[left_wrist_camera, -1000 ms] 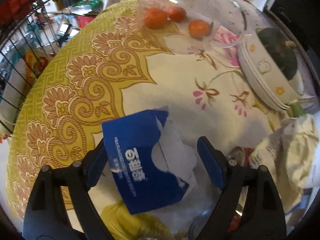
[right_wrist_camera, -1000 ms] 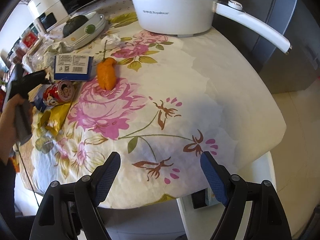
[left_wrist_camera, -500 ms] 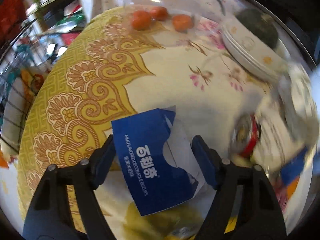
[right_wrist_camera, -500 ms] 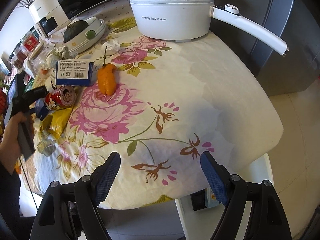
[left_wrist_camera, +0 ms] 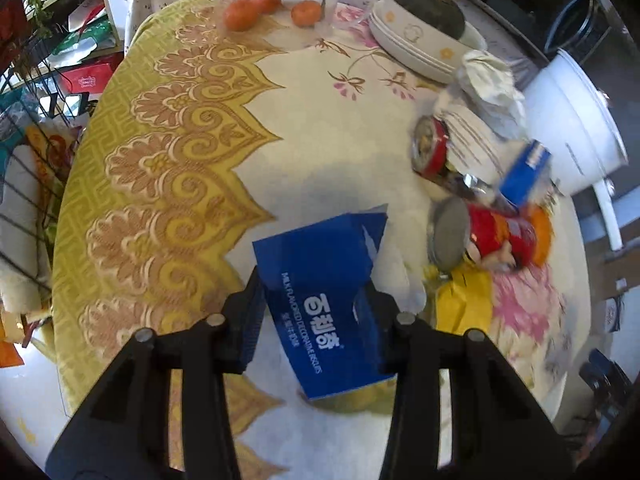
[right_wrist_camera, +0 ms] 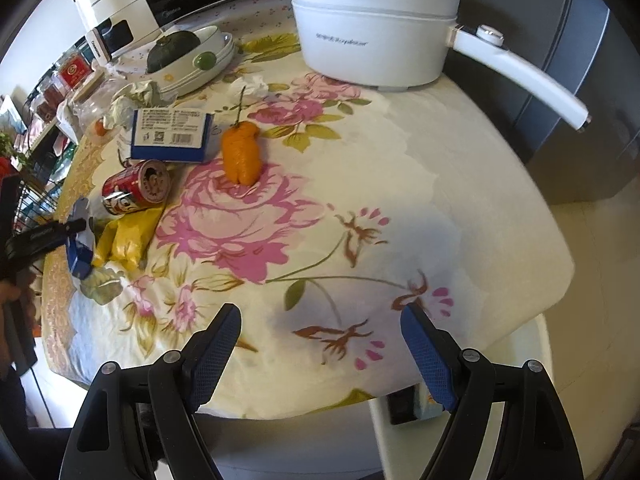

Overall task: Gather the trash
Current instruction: 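Lift the blue box with the left gripper while the right approaches a red can, then close the right gripper around the red can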

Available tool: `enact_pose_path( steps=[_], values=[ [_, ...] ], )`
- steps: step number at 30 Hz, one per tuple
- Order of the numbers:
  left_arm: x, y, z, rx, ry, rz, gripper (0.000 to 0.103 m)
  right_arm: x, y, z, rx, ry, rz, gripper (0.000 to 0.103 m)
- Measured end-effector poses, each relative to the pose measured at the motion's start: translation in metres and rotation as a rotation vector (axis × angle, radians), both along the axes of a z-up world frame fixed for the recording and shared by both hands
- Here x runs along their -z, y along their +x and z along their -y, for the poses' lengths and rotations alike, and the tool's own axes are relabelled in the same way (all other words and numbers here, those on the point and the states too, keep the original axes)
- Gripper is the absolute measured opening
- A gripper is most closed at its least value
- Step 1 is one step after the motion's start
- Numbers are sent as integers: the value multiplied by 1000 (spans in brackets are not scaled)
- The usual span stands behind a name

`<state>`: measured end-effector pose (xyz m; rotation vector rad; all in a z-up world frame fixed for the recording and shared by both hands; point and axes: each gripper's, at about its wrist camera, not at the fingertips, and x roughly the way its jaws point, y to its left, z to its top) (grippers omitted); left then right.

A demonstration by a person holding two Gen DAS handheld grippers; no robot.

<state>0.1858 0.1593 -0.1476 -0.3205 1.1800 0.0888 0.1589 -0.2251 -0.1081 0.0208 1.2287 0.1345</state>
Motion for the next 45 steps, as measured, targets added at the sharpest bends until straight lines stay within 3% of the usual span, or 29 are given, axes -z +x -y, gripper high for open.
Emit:
enact_pose_path(
  steps=[9, 15, 21, 26, 35, 45],
  values=[
    [-23, -19, -6, 31, -30, 55, 44, -1, 2, -37, 4, -6, 34, 84],
    [-27, -20, -16, 84, -9, 57, 44, -10, 36, -106, -20, 58, 91, 84],
    [-16, -25, -34, 88, 12, 24, 44, 4, 62, -171, -51, 82, 113, 85],
    [-22, -27, -37, 119, 62, 42, 44, 20, 78, -211, -74, 72, 125, 85],
    [-17, -26, -44, 104, 38, 33, 44, 40, 96, -225, -15, 48, 125, 89],
    [-14, -23, -48, 81, 24, 18, 44, 37, 105, -231, 98, 84, 102, 96]
  ],
)
